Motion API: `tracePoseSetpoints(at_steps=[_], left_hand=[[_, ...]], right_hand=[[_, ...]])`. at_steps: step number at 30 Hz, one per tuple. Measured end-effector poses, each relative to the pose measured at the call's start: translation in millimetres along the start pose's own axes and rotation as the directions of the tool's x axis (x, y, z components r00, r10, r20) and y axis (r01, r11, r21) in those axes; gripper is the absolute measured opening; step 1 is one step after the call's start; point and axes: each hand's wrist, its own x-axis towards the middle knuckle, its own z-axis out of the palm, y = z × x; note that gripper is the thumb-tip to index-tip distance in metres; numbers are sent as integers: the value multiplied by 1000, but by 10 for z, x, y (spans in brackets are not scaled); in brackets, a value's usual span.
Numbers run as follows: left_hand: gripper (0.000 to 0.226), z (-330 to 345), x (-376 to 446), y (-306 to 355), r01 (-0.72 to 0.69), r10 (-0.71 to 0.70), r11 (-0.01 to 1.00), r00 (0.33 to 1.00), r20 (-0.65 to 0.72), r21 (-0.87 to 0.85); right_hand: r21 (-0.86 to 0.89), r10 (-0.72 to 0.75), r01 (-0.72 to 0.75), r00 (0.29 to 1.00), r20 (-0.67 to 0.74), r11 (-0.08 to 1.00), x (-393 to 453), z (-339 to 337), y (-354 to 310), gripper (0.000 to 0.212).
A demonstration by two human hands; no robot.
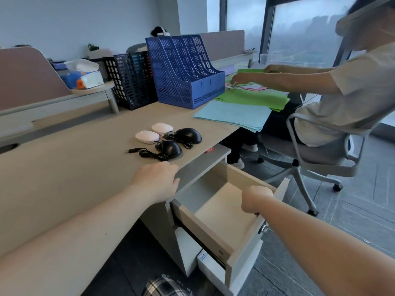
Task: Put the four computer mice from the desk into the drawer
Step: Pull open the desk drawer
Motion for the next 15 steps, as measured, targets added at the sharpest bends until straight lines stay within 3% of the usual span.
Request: tracePoseSetpoints(at_steps=[5,9,15], left_hand=[[27,23,5,2,14,-14,1000,1000,-4,-1],[31,64,17,-37,48,-48,999,999,5,-24],[40,137,191,-99,186,-191,971,981,-20,-149]], right_hand=[[-21,18,-17,998,63,1000,-94,24,102,15],[14,27,-28,997,72,1000,-43,34,123,22],[236,-18,78,969,-246,969,132,-255,-134,37]])
